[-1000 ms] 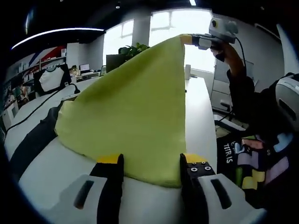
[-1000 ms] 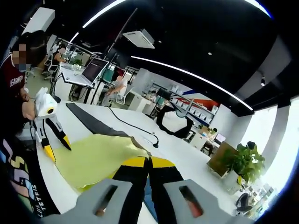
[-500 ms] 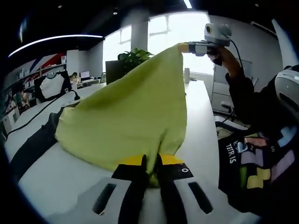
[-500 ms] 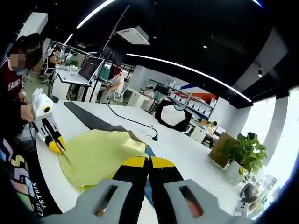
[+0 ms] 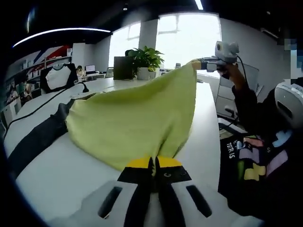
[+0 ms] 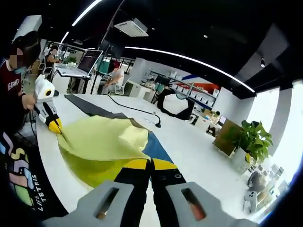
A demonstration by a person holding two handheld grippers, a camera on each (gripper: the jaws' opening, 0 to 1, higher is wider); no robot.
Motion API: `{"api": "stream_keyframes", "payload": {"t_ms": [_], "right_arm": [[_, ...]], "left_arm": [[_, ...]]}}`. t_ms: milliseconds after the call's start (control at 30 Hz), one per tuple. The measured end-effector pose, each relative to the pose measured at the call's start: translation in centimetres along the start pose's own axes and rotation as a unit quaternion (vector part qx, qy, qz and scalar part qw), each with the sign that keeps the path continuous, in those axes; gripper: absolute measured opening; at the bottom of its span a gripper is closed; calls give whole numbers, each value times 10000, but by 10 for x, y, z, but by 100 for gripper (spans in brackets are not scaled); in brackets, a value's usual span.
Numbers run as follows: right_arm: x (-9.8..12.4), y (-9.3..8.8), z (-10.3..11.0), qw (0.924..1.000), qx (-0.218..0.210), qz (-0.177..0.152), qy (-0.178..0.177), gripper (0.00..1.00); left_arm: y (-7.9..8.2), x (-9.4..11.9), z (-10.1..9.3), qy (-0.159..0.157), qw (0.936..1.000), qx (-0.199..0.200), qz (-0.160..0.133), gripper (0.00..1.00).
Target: Fold the garment on the visible template until the final outline fits inside the template.
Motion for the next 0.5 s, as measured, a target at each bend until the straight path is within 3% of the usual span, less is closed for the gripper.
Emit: {"api": "stream_keyframes", "payload": {"t_ms": [133,500], "right_arm": [[3,-10,3,9999,-80,95,52,0],[9,-26,16,9991,-81,320,281,0]], "left_arm": [[-3,7,3,-83,9997,228,-21,2],[-8,19,5,-41,9997,242,28,2]]}}
Point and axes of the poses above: the point that each gripper's makers call its tool centre point, and the gripper's own axes: x roughly backward along the fingers, z roughly to its left, y roughly out of its top, the point moved 5 cm from there along x, roughly backward along the fingers, and after that the axes turned 10 degrees about y, right-handed, at the moved point
